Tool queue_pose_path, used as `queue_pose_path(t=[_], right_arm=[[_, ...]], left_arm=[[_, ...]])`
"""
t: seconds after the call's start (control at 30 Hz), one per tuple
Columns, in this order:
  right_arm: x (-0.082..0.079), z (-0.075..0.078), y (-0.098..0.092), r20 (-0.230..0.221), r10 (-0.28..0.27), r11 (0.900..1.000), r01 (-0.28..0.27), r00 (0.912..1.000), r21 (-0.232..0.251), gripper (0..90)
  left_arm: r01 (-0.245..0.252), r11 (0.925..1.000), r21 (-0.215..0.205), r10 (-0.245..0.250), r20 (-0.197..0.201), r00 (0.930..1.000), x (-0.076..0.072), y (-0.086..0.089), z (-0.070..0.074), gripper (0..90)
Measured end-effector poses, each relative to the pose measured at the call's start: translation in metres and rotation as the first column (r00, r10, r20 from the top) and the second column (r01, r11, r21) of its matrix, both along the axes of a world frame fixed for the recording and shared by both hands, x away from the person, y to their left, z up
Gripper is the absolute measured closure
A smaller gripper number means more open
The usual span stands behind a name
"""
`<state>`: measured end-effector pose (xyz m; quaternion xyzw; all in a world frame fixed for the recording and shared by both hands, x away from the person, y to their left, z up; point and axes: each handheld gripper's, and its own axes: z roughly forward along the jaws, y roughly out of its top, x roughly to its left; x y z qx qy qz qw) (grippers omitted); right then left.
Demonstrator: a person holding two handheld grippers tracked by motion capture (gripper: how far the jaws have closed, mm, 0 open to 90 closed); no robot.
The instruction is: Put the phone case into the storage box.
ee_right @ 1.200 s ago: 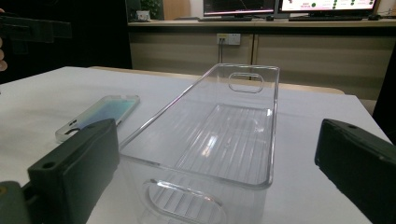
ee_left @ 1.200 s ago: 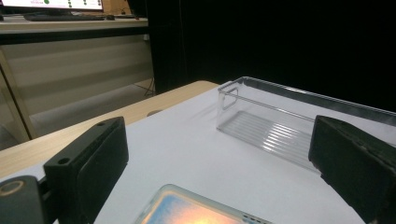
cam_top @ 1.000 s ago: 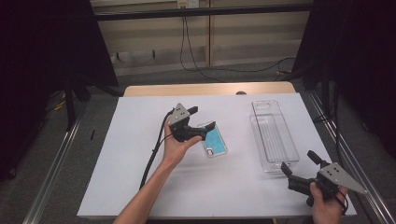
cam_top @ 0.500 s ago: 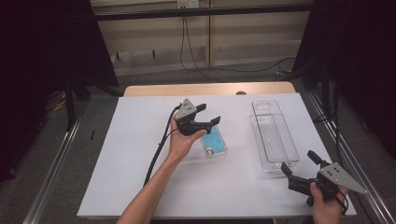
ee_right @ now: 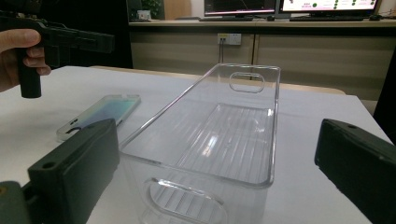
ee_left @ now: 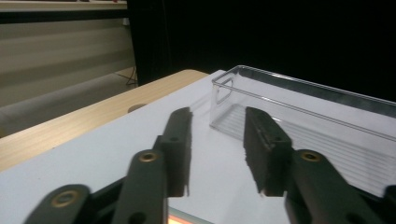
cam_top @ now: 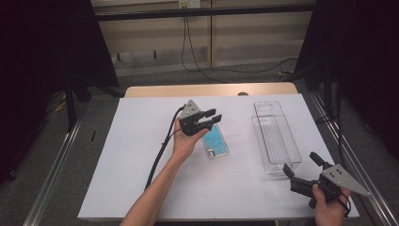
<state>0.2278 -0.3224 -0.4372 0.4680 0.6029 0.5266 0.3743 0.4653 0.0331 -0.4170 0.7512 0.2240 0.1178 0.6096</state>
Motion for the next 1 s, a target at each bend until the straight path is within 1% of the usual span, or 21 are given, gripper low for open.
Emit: queue_pose_path(t=[0.03,0.1,0.2,0.3,0.33,0.37,0.4,0.43,0.47,0.5,0.53,0.63,0.67,0.77,0.8,0.83,0.87,0.9,0.93,0.97,1.0], right_arm=[[0.000,0.000,0.000,-0.001,0.000,1.000,0.000,1.0000,0.000,0.0],[0.000,0.000,0.000,-0.001,0.000,1.000,0.000,1.0000,-0.001,0.0],[0.000,0.000,0.000,-0.001,0.002,1.000,-0.002,1.0000,0.000,0.0],[0.000,0.000,0.000,0.001,0.002,1.000,-0.002,1.0000,0.000,0.0],[0.000,0.000,0.000,0.001,0.002,1.000,-0.002,1.0000,0.000,0.0],[0.000,0.000,0.000,0.002,0.002,1.000,-0.002,1.0000,0.000,0.0],[0.000,0.000,0.000,0.002,0.002,1.000,-0.002,1.0000,-0.001,0.0],[0.000,0.000,0.000,0.001,0.002,1.000,-0.002,1.0000,0.000,0.0],[-0.001,0.000,0.000,0.001,0.002,1.000,-0.002,1.0000,-0.001,0.0],[-0.001,0.000,0.000,0.001,0.002,1.000,-0.002,1.0000,-0.001,0.0],[0.000,0.000,0.000,0.001,0.003,1.000,-0.003,1.0000,-0.001,0.0],[-0.001,0.000,0.000,0.003,0.004,1.000,-0.004,1.0000,0.000,0.0],[-0.001,0.000,0.000,0.003,0.003,1.000,-0.003,1.0000,0.000,0.0],[-0.001,0.000,0.000,0.002,0.003,1.000,-0.003,1.0000,-0.001,0.0],[-0.001,0.000,0.000,0.002,0.003,1.000,-0.003,1.0000,-0.001,0.0],[-0.001,0.000,0.000,0.001,0.002,1.000,-0.002,1.0000,-0.002,0.0],[-0.001,0.000,0.000,0.001,0.002,1.000,-0.002,1.0000,-0.002,0.0],[-0.001,0.000,0.000,0.001,0.002,1.000,-0.002,1.0000,-0.002,0.0],[-0.001,0.000,0.000,0.001,0.003,1.000,-0.003,1.0000,-0.003,0.0],[-0.001,0.000,0.000,0.001,0.002,1.000,-0.002,1.0000,-0.003,0.0],[-0.001,0.000,0.000,0.001,0.002,1.000,-0.002,1.0000,-0.003,0.0]], left_arm=[[0.001,1.0000,0.001,-0.001,-0.001,1.0000,0.000,-0.001,0.000,67.6],[0.013,0.9997,0.018,-0.013,0.003,0.9999,0.000,-0.002,-0.001,71.1],[0.018,0.9998,0.011,-0.018,-0.016,0.9997,0.001,-0.003,-0.001,76.0],[0.019,0.9996,0.021,-0.019,-0.017,0.9997,0.001,-0.005,-0.001,82.1],[0.029,0.9994,0.022,-0.028,-0.022,0.9994,0.002,-0.005,0.000,82.1],[0.037,0.9988,0.033,-0.036,-0.023,0.9991,0.002,-0.007,0.001,85.3],[0.037,0.9988,0.033,-0.036,-0.023,0.9991,0.002,-0.007,0.001,87.7],[0.060,0.9972,0.044,-0.058,-0.035,0.9977,0.003,-0.009,0.001,90.0],[0.060,0.9972,0.044,-0.058,-0.035,0.9977,0.003,-0.009,0.001,90.0],[0.063,0.9962,0.061,-0.061,-0.042,0.9973,0.004,-0.011,0.000,90.0],[0.063,0.9962,0.061,-0.061,-0.042,0.9973,0.004,-0.011,0.000,90.0],[0.070,0.9940,0.084,-0.064,-0.074,0.9953,0.008,-0.010,-0.002,90.0],[0.070,0.9940,0.084,-0.064,-0.074,0.9953,0.008,-0.010,-0.002,90.0],[0.061,0.9928,0.103,-0.051,-0.093,0.9943,0.012,-0.010,-0.004,90.0],[0.058,0.9916,0.116,-0.047,-0.099,0.9940,0.013,-0.010,-0.005,90.0],[0.052,0.9891,0.137,-0.036,-0.119,0.9923,0.016,-0.010,-0.006,90.0],[0.052,0.9891,0.137,-0.036,-0.119,0.9923,0.016,-0.010,-0.006,90.0],[0.050,0.9883,0.144,-0.032,-0.124,0.9918,0.018,-0.010,-0.006,90.0],[0.050,0.9857,0.161,-0.028,-0.135,0.9904,0.020,-0.010,-0.006,90.0],[0.050,0.9857,0.161,-0.028,-0.135,0.9904,0.020,-0.010,-0.006,90.0],[0.053,0.9822,0.180,-0.028,-0.134,0.9905,0.022,-0.011,-0.006,90.0]])
